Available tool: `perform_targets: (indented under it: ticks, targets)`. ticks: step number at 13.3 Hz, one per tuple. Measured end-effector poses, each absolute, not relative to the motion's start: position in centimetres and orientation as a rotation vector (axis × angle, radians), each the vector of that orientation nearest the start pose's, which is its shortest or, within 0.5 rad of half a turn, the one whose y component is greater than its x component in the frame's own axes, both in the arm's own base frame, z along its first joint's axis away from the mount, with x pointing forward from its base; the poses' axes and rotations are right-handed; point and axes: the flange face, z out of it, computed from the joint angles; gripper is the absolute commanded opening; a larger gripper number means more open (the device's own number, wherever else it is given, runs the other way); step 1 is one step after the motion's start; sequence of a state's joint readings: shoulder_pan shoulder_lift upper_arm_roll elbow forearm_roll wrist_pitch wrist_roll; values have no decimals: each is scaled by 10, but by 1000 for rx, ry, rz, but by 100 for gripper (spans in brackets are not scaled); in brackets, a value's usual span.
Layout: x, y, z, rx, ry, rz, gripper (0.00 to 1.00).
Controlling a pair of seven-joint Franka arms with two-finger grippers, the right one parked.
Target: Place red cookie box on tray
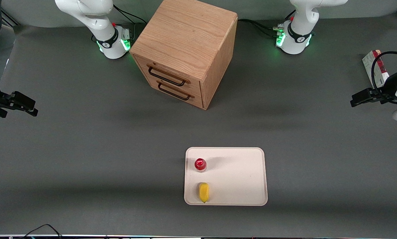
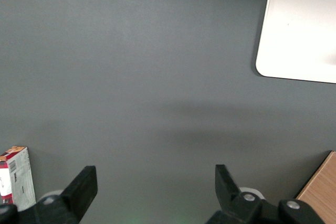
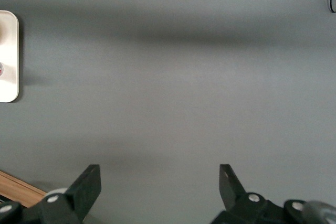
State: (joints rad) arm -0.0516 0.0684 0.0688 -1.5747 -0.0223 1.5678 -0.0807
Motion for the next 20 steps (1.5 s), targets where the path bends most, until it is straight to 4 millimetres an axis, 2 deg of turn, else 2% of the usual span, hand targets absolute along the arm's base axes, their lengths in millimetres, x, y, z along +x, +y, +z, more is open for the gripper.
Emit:
perform_targets:
  ticks: [3, 5, 6, 9, 13, 15, 17, 20]
  targets:
    - [572, 7, 584, -3148, -151, 123, 100]
    - [571, 19, 582, -3141, -161, 132, 100]
    - [571, 37, 579, -3135, -177, 144, 100]
    - [561, 113, 552, -3085, -264, 215, 100]
    - [537, 190, 512, -3079, -312, 270, 100]
    - [520, 229, 484, -3084, -312, 269, 100]
    - [496, 267, 449, -3090, -281, 266, 100]
    - [438, 330, 400, -3108, -258, 251, 100]
